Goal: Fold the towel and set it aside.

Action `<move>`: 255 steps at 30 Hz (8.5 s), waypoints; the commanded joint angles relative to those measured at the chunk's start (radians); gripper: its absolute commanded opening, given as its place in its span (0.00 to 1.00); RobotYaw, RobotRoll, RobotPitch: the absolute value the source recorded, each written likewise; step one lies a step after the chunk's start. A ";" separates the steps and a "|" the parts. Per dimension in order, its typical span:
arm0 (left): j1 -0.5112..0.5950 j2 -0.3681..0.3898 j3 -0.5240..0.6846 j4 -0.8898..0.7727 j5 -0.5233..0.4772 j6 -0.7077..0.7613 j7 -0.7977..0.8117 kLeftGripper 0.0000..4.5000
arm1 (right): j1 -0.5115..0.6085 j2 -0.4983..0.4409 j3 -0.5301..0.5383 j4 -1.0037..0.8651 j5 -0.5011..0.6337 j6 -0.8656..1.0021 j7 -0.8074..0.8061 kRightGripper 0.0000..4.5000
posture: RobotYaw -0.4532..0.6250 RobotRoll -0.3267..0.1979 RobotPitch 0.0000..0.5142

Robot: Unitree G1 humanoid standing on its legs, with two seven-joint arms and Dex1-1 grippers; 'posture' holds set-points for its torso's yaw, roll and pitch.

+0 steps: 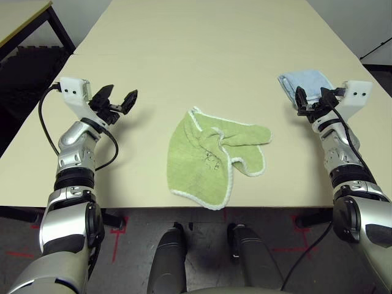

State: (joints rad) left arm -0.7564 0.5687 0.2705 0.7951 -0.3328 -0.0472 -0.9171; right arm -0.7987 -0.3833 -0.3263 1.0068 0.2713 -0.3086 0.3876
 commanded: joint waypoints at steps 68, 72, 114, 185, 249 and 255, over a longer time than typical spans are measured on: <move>0.021 0.082 -0.191 -0.174 0.009 0.011 -0.587 1.00 | -0.335 -0.188 0.439 -0.344 -0.004 1.687 0.484 0.99 | 0.36 0.62 0.36; 0.025 0.082 -0.190 -0.180 0.008 0.014 -0.582 1.00 | -0.346 -0.182 0.455 -0.293 -0.015 1.661 0.483 0.99 | 0.36 0.62 0.36; 0.046 0.088 -0.193 -0.209 0.011 0.041 -0.568 1.00 | -0.476 -0.120 0.349 -0.050 -0.070 1.399 0.444 0.01 | 0.36 0.62 0.37; 0.046 0.086 -0.195 -0.212 0.014 0.052 -0.552 1.00 | -0.399 -0.124 0.589 -0.154 -0.194 1.373 0.652 0.01 | 0.35 0.62 0.41; 0.006 -0.061 -0.116 -0.570 -0.190 0.393 -0.169 1.00 | -0.831 0.135 0.240 0.166 -0.220 -0.400 0.250 0.01 | 0.43 0.62 0.33; -0.090 -0.093 -0.123 -0.513 -0.134 0.366 -0.044 1.00 | -0.837 0.154 0.225 0.161 -0.200 -0.388 0.271 0.01 | 0.44 0.62 0.33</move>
State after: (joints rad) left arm -0.8253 0.4800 0.1621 0.2478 -0.5063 0.3472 -0.9998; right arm -1.6228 -0.2344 -0.0937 1.1716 0.0571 -0.6979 0.6458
